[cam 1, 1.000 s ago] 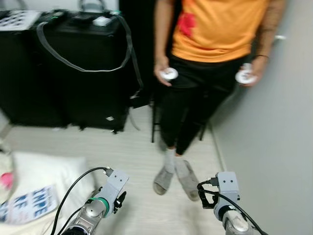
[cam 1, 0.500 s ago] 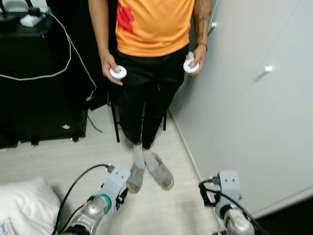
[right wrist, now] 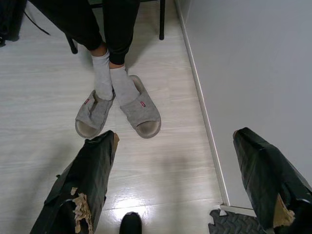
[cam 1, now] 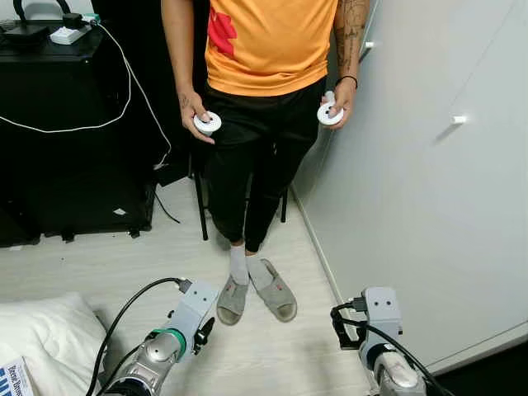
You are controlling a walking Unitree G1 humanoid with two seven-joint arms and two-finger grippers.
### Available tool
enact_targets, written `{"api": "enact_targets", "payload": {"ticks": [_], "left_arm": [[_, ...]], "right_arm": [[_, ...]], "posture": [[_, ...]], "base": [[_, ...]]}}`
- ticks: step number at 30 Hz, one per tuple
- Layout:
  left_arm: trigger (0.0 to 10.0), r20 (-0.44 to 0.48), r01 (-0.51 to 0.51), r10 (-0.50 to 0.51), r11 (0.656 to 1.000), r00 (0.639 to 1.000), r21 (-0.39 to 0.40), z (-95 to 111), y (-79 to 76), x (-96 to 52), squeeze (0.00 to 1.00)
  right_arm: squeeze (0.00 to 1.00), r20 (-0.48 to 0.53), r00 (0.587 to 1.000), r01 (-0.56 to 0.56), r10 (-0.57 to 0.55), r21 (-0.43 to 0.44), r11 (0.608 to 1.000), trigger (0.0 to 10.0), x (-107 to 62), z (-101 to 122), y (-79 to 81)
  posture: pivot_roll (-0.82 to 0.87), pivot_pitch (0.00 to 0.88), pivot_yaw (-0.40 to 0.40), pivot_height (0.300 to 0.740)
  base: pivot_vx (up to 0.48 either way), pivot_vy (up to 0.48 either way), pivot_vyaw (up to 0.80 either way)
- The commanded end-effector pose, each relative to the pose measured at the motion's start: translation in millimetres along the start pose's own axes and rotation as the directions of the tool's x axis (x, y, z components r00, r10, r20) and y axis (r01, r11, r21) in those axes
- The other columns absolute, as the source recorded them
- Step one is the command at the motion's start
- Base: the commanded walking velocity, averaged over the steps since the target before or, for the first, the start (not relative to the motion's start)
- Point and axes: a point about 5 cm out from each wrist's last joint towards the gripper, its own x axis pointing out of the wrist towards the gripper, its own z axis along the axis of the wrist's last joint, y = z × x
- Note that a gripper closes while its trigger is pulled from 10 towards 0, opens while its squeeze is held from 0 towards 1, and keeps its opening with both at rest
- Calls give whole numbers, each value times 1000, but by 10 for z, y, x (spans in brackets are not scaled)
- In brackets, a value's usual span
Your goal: Clean up the room
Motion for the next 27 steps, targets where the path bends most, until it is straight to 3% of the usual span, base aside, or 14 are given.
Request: {"api": "enact_targets", "payload": {"ticks": [1, 23, 27], "left_arm": [[10000, -37, 8, -8, 1000, 999, 1, -98, -40, -24, 0], [10000, -36, -12, 11, 999, 999, -36, -96, -12, -24, 0], [10000, -41, -18, 16, 999, 999, -48, -102, -2, -25, 0]], "right_arm": [[0, -27, 1000, 0, 0, -1, 1000, 10000, -26, -60, -7], [0, -30, 1000, 1, -1, 6, 1000, 10000, -32, -74, 9], [0, -30, 1000, 1, -1, 7, 1000, 10000, -32, -74, 12]], "posture": [[4, 32, 8, 734], [5, 38, 13, 734], [5, 38, 13, 734]], "base": [[0, 0, 0], [0, 0, 0], [0, 465, 0]]}}
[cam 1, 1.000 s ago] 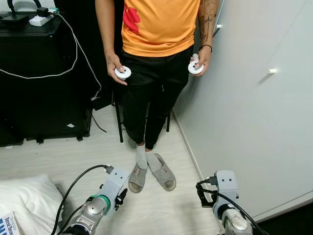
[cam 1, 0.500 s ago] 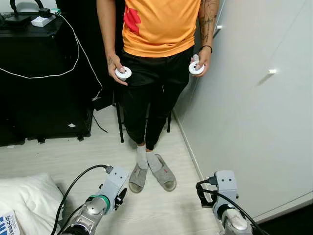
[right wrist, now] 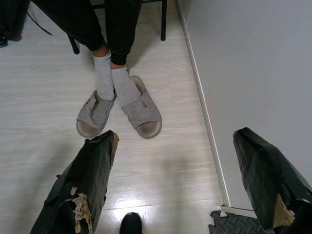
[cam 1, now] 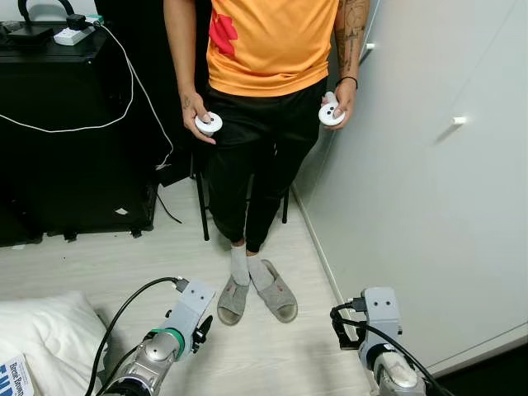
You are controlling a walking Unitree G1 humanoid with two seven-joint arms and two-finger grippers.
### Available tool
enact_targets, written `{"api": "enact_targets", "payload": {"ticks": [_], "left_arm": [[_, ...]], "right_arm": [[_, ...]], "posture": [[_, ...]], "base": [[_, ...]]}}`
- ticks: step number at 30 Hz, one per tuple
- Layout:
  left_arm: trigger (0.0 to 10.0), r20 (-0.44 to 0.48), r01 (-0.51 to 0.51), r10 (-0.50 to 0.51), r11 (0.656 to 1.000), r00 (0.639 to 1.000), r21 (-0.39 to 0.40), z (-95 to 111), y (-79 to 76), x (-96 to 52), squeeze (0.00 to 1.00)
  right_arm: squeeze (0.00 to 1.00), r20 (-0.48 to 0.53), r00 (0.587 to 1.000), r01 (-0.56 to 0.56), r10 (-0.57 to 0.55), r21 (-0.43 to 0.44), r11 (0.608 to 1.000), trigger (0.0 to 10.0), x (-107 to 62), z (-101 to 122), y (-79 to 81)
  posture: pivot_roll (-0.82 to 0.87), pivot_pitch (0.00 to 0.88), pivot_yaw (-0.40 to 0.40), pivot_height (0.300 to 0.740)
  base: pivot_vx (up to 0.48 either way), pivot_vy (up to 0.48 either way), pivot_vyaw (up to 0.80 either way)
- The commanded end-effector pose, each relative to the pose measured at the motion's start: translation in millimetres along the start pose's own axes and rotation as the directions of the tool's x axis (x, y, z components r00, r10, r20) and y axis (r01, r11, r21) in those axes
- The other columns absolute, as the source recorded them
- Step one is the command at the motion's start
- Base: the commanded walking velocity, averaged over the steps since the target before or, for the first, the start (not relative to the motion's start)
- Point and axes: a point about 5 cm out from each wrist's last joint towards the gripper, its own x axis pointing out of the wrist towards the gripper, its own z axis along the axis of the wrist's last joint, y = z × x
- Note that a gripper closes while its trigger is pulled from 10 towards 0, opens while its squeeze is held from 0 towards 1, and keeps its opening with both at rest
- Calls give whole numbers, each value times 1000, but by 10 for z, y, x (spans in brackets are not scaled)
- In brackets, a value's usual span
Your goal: Clean up the room
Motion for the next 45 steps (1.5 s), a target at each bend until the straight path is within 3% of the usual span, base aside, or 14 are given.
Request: {"api": "enact_targets", "payload": {"ticks": [1, 21, 45], "left_arm": [[10000, -38, 5, -5, 1000, 999, -14, -98, -21, -24, 0], [10000, -32, 5, -5, 1000, 999, 8, -85, -21, -22, 0], [10000, -32, 12, -11, 1000, 999, 15, -77, -32, -17, 0]], "right_arm": [[0, -29, 1000, 1, -1, 9, 1000, 10000, -30, -70, 12], [0, -26, 1000, 1, 0, 7, 1000, 10000, -27, -65, 18], [0, -22, 999, -25, 25, -14, 1000, 10000, -32, -66, 43]], "posture": [[5, 38, 13, 734], [3, 41, 14, 734], [3, 38, 15, 734]], "base": [[0, 480, 0], [0, 64, 0], [0, 0, 707]]}}
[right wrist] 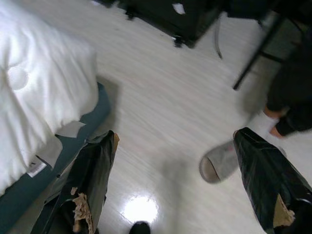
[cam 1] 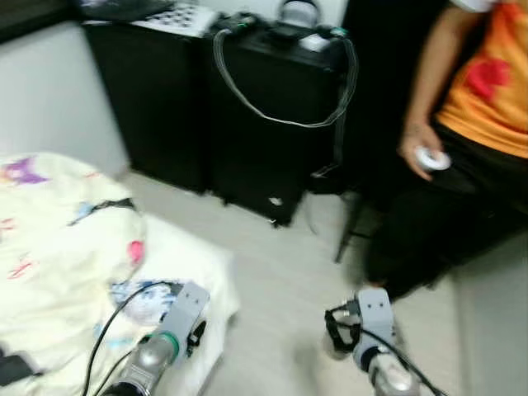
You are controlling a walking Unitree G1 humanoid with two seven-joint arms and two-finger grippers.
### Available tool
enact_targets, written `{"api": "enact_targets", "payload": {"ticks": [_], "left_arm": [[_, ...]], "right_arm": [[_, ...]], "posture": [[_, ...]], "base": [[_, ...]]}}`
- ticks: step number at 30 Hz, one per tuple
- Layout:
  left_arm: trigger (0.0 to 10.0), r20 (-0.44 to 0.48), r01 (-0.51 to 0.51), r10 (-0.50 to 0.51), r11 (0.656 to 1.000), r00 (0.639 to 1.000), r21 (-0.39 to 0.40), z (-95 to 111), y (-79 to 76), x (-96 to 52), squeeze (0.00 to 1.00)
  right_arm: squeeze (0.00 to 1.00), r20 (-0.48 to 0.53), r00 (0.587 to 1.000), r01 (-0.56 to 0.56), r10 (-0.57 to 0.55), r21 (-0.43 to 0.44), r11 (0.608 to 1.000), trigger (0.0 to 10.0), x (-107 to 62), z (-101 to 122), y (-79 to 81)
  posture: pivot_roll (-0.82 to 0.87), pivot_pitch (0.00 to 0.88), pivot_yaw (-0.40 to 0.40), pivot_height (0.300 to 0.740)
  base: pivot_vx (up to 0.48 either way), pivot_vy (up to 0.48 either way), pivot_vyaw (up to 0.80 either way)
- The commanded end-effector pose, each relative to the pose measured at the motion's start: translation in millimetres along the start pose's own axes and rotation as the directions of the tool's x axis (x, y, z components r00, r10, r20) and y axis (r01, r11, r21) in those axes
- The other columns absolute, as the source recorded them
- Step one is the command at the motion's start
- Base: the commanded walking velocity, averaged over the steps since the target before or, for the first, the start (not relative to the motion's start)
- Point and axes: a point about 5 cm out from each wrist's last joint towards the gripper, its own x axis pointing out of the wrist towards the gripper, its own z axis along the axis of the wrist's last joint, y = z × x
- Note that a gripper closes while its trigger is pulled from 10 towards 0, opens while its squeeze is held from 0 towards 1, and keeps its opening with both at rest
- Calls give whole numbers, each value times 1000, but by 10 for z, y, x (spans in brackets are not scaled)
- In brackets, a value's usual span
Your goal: Clean up the room
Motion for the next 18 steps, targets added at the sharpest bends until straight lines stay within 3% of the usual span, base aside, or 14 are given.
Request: {"api": "enact_targets", "payload": {"ticks": [1, 18], "left_arm": [[10000, -19, 15, -15, 1000, 1000, 5, -48, -44, -9, 0], [10000, -18, 20, -20, 1000, 1000, 12, -36, -48, -4, 0]], "right_arm": [[0, -26, 1000, 6, -7, -4, 1000, 10000, -35, -67, -19], [0, -14, 1000, -14, 14, 4, 1000, 10000, -23, -42, -4]], "posture": [[3, 38, 15, 734], [3, 32, 16, 734]], "base": [[0, 0, 688], [0, 0, 690]]}}
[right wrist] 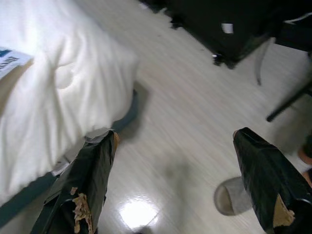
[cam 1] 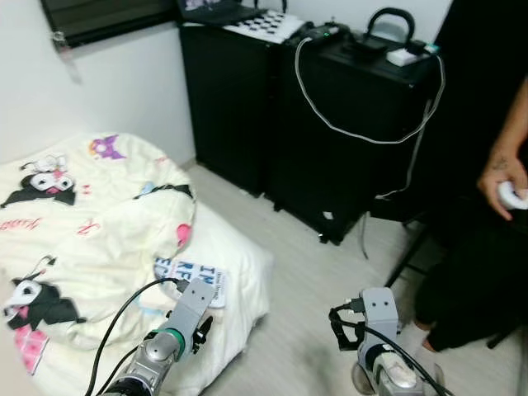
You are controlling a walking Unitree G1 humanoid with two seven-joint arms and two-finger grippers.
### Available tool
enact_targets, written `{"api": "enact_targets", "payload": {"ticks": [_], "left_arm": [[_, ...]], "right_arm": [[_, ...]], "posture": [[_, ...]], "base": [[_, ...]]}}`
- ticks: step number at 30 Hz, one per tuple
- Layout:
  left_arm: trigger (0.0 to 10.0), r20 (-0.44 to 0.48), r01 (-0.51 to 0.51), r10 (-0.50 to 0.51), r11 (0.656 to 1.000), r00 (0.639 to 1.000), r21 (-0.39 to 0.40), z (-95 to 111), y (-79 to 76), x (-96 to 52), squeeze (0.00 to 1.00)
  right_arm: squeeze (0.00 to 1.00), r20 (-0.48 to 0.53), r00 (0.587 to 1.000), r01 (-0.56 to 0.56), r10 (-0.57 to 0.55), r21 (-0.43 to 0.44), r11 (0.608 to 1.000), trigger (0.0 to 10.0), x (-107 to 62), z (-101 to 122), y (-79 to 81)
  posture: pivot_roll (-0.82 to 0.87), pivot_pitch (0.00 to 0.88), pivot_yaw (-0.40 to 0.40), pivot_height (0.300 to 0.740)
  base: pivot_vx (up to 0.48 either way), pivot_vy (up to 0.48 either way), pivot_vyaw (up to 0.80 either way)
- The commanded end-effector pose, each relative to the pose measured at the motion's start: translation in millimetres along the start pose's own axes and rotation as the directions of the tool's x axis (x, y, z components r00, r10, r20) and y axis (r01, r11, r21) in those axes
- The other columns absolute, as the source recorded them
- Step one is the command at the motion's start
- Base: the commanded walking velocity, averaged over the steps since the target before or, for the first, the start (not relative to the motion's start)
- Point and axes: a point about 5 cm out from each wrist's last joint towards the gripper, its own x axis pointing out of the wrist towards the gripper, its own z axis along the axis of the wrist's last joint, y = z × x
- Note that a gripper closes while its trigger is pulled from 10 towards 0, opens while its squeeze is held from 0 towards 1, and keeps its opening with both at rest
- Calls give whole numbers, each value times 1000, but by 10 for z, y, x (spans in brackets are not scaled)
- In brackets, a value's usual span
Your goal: Clean up the room
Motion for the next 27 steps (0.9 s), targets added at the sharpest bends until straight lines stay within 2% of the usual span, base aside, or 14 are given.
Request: {"api": "enact_targets", "payload": {"ticks": [1, 9, 27], "left_arm": [[10000, -26, 15, -15, 1000, 1000, 9, -60, -37, -12, 0], [10000, -27, 14, -14, 1000, 1000, 11, -61, -32, -13, 0], [10000, -30, 18, -18, 1000, 999, 2, -70, -45, -14, 0]], "right_arm": [[0, -14, 1000, -4, 4, 5, 1000, 10000, -21, -42, 7], [0, -16, 1000, -2, 1, -21, 1000, 10000, -19, -42, 12], [0, -14, 1000, -10, 10, 2, 1000, 10000, -32, -59, 23]], "posture": [[3, 32, 16, 734], [4, 29, 17, 734], [1, 37, 18, 734]], "base": [[0, 0, 694], [0, 0, 702], [0, 0, 726]]}}
